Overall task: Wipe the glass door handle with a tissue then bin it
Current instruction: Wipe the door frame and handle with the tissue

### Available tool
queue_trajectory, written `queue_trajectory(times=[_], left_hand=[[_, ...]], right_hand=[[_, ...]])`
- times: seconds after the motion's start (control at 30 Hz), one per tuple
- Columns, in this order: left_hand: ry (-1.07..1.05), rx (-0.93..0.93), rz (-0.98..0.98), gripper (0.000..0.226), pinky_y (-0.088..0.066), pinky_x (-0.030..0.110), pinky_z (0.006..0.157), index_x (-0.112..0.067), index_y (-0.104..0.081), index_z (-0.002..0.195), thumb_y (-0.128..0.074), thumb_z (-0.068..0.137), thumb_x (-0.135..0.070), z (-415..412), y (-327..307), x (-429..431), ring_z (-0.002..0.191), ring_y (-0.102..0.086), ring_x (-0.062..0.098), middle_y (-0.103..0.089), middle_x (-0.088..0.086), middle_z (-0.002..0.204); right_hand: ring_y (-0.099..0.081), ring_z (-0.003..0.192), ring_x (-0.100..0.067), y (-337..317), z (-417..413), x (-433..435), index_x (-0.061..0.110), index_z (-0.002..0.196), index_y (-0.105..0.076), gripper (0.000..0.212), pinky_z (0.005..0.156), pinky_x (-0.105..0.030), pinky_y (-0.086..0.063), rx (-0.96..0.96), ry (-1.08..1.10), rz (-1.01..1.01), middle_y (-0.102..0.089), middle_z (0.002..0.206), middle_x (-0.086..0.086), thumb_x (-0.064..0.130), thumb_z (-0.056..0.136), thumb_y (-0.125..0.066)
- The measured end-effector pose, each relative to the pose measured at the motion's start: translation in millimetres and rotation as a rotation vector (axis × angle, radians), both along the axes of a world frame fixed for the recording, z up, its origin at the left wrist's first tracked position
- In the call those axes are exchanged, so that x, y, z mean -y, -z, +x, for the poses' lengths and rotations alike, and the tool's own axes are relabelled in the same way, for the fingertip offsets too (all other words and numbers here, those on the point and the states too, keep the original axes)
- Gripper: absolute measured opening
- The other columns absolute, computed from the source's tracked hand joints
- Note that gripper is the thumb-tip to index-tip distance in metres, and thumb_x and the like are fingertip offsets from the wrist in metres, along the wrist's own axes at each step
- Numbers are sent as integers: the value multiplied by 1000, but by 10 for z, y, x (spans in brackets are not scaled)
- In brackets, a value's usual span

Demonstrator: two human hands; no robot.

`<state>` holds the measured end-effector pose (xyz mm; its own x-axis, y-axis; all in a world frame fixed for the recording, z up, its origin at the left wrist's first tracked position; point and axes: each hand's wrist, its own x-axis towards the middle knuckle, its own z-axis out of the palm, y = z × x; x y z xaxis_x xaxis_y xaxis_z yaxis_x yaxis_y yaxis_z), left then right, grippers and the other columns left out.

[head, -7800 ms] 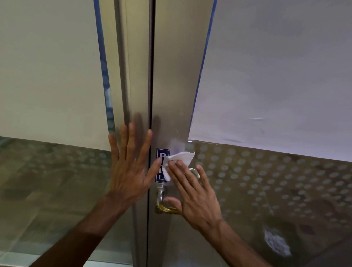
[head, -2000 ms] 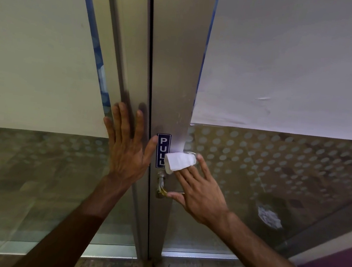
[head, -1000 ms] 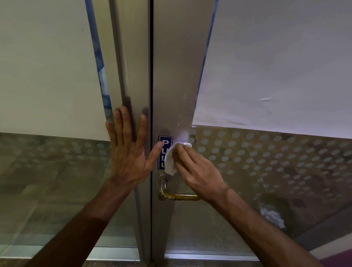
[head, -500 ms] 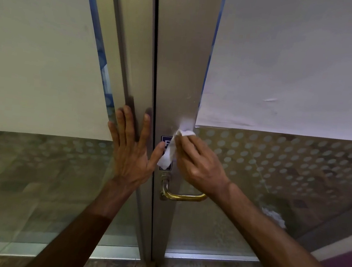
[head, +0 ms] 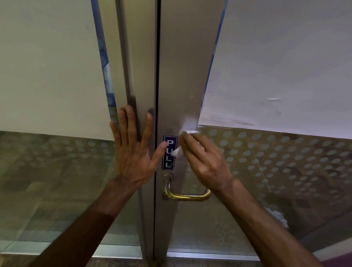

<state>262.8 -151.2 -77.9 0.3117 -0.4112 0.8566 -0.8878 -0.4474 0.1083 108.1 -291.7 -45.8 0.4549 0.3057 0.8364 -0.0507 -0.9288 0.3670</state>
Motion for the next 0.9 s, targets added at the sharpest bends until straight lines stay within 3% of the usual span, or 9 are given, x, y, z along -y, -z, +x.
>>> queue_trajectory(times=[0.13,0.3,0.4,0.47,0.57,0.67,0.8,0.9], left_hand=[[-2,-4,3,82,18,49,127,-33,19,161,-30,105,-66,-2,3,-10,156,31,24,39,1,166],[-3,-8,8,81,17,50,127,-33,18,162,-30,105,-66,-8,3,-6,156,30,25,39,2,166],[1,-8,8,81,17,50,127,-32,18,162,-30,105,-66,-13,5,-15,157,29,25,38,2,166],[1,-5,9,82,18,50,127,-32,18,162,-31,105,-65,-10,-2,-17,156,30,25,39,2,166],[7,-7,3,82,18,49,127,-32,18,162,-30,105,-65,-8,-11,-6,157,30,25,38,2,166],[8,-2,-4,82,18,49,127,-32,17,162,-31,105,-64,-8,-10,-5,157,29,25,38,2,167],[19,3,-14,80,17,50,127,-31,15,163,-31,106,-63,-2,5,-8,157,28,25,35,2,168],[13,12,-15,80,16,50,128,-30,14,163,-31,106,-63,8,14,2,158,27,26,34,3,168]], right_hand=[[-73,95,-32,-86,15,6,-10,103,-76,14,88,-38,-61,42,2,-23,-77,103,-23,-1,97,-69],[-75,95,-28,210,-59,24,-7,109,-76,16,84,-36,-63,-103,19,-129,-78,101,-18,0,97,-68],[-73,106,-29,365,-145,111,-4,116,-75,21,97,-39,-59,-164,42,-203,-77,112,-18,1,95,-71],[-64,126,-33,458,-236,187,-3,130,-67,31,113,-46,-48,-233,101,-265,-69,132,-21,1,99,-65],[-44,145,-35,496,-374,276,-1,145,-51,45,123,-57,-27,-357,207,-312,-51,150,-22,9,102,-59],[-28,152,-31,360,-386,280,4,154,-41,52,129,-54,-2,-401,280,-248,-37,160,-18,24,107,-51],[-10,159,-23,65,-244,230,13,163,-18,65,128,-50,9,-343,398,-158,-17,171,-9,46,109,-34],[-6,160,-20,14,-194,203,15,164,-12,70,127,-50,11,-355,420,-128,-11,173,-5,54,109,-29]])
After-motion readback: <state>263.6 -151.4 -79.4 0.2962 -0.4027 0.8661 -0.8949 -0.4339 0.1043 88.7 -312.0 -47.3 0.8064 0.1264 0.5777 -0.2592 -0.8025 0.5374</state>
